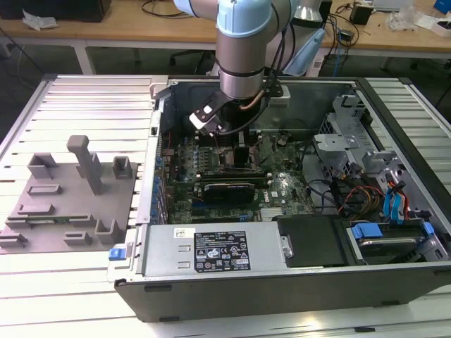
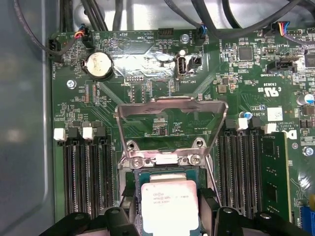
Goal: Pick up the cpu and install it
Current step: 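Place the cpu into insertion slot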
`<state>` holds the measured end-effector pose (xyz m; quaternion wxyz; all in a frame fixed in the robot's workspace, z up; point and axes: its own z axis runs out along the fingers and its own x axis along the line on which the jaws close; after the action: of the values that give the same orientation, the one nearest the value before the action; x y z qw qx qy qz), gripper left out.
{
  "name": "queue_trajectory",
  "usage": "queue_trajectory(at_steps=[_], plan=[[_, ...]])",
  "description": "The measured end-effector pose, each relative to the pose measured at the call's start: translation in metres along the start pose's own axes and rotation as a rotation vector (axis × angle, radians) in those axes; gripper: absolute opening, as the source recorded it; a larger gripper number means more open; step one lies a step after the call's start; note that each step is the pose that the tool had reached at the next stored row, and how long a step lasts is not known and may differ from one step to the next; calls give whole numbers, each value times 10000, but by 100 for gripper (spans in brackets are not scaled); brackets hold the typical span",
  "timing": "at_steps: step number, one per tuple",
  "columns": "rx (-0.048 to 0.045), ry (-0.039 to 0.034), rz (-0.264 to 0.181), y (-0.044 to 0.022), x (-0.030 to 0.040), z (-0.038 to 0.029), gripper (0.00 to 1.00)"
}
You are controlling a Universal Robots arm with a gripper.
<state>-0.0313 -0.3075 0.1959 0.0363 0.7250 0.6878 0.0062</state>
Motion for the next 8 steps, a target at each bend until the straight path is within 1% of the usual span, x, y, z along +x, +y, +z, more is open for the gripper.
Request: queue_trajectory(at_steps=[8], plan=[[1, -3, 39, 2, 0, -1, 62]])
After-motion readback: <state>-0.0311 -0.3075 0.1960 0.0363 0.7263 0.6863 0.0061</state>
